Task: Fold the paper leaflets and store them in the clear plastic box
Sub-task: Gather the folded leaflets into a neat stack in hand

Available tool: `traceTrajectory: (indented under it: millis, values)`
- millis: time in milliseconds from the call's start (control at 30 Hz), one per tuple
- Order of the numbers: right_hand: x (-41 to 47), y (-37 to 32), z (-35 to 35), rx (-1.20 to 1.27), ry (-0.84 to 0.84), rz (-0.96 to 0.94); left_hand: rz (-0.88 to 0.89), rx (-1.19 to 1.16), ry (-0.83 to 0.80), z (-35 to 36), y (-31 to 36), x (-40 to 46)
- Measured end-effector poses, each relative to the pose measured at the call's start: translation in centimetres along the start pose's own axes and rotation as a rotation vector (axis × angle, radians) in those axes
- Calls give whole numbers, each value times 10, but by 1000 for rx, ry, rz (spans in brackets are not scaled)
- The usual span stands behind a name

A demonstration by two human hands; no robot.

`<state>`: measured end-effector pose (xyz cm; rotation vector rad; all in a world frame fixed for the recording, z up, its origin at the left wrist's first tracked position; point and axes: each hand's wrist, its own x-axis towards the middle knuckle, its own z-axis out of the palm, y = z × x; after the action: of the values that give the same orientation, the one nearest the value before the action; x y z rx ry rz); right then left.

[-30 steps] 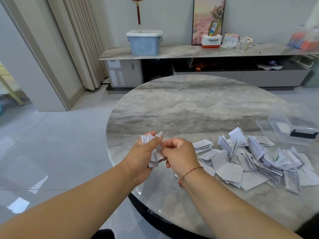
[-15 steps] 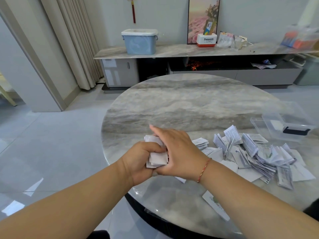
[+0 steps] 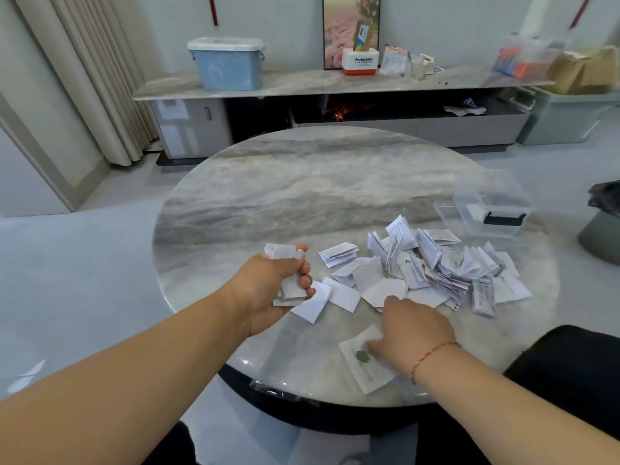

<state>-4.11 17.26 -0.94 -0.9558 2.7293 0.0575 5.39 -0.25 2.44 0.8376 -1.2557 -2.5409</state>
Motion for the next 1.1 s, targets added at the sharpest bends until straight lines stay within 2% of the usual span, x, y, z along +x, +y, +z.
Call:
traceTrajectory:
  millis: [100,233,333,433,533,733,833,1000,1100]
  values:
    - [2,8,14,78,-14,90,-13,-44,35,5,-15,-6]
    - [5,13,20,147,-79,40,-62,-69,135,2,-41,-19]
    - [0,10,17,208,-61,101,-75,-85,208,-8,-53,-26]
    - [-17,5,18,218,-60,147,-93,-87,376,-10,-70,-38]
    - [-33,-3,27,189,-118,74,-183,27,508,-3,-98,-55]
    - [-23,-7,27,457,-106,-22,-226,141,436,11,-105,-67]
    - [-18,-6,27,692,-122,-31,-200,88,371,8,-103,-72]
    - [-11,-4,24,1074,-35,-33,-100,-31,209,13,-90,-71]
    - [-13,-13,22,1332,-104,-23,-48,-46,174,18,-89,-69]
